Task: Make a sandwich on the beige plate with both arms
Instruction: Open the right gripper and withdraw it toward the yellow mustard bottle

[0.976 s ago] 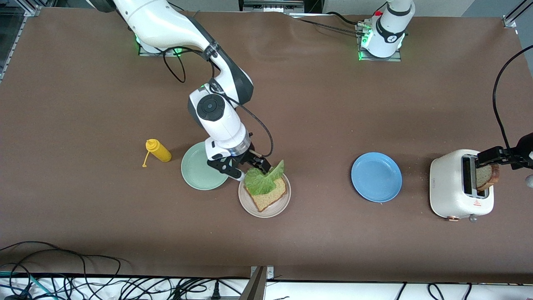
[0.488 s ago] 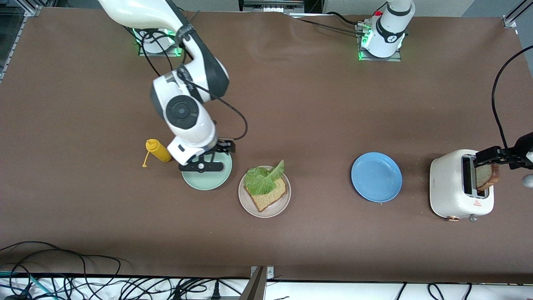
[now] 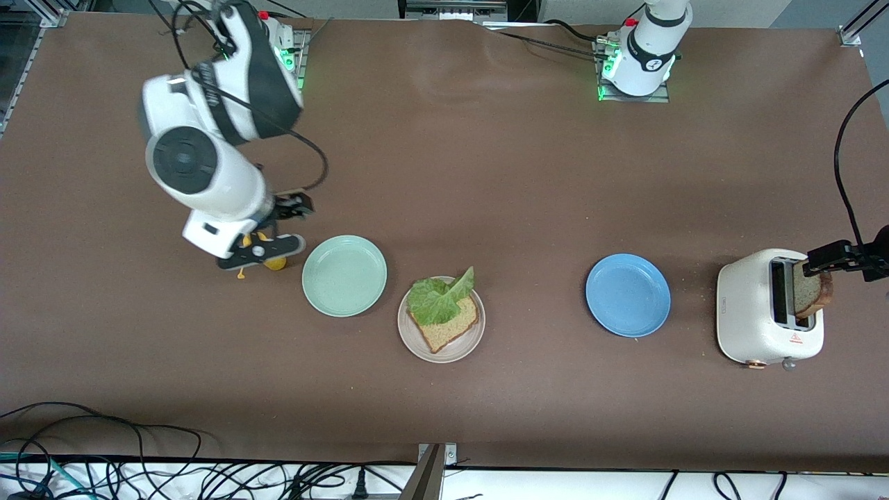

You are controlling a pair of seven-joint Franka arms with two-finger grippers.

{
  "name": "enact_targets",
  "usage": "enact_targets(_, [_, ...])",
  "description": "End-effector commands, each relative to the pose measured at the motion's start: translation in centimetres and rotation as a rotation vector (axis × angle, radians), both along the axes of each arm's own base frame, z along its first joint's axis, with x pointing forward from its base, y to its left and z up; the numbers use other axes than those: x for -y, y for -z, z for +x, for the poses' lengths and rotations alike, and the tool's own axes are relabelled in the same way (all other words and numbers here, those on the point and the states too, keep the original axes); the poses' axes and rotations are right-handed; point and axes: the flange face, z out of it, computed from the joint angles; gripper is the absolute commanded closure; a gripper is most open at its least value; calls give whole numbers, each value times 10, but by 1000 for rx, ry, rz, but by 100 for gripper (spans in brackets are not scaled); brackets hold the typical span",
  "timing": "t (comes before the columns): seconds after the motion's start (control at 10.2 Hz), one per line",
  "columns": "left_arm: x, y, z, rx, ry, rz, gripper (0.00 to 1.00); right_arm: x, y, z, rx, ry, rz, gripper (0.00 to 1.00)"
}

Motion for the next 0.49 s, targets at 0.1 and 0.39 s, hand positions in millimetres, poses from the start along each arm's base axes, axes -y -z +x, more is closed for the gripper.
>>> enact_targets(0.1, [1, -2, -3, -2, 23, -17, 0, 94, -4, -22, -46, -166, 83, 0])
enact_targets(0.39, [1, -3, -3, 0, 22, -17, 0, 170, 31, -21, -48, -318, 256, 0])
